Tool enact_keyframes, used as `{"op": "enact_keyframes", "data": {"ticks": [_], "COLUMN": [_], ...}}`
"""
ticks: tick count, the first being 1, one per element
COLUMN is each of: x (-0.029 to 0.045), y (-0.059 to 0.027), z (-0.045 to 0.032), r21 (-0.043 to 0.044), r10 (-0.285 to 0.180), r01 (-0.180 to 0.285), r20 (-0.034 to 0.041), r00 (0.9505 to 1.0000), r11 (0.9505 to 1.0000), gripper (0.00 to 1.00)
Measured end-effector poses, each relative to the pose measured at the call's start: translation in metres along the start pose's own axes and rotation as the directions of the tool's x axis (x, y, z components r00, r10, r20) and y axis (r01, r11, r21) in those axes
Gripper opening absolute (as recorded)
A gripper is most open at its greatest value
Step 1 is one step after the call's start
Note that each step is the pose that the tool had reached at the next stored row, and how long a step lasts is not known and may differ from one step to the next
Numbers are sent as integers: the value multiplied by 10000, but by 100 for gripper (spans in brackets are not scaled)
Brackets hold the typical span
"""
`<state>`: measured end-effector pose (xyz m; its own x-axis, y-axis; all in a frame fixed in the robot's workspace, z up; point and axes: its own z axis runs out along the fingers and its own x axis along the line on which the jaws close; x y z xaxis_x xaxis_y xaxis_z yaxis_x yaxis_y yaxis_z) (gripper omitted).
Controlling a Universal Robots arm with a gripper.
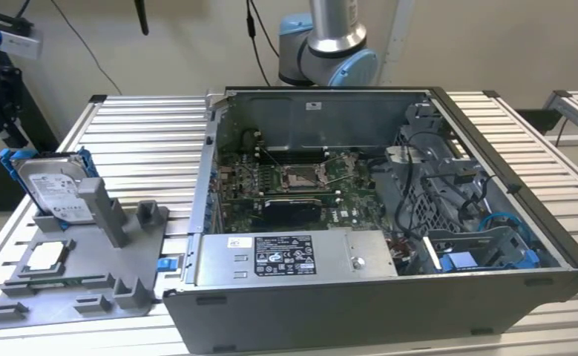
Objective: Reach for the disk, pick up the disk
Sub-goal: 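Pick up the disk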
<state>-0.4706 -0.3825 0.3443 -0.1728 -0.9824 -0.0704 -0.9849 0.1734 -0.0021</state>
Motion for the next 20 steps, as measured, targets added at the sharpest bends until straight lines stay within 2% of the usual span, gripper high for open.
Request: {"op": "enact_keyframes", "data": {"ticks": [5,7,14,20], "x": [-3,-3,-1,-1], "y": [-20,-26,-40,-40], "z": [8,20,49,50], "r21": [-13,-22,-73,-76], "r10": [-177,-380,-1127,-1173], "r01": [177,380,1127,1173], "r20": [-2,-27,-48,-47], "r00": [9998,9993,9936,9931], "r11": [9998,9993,9936,9931], "gripper": [0,0,0,0]}}
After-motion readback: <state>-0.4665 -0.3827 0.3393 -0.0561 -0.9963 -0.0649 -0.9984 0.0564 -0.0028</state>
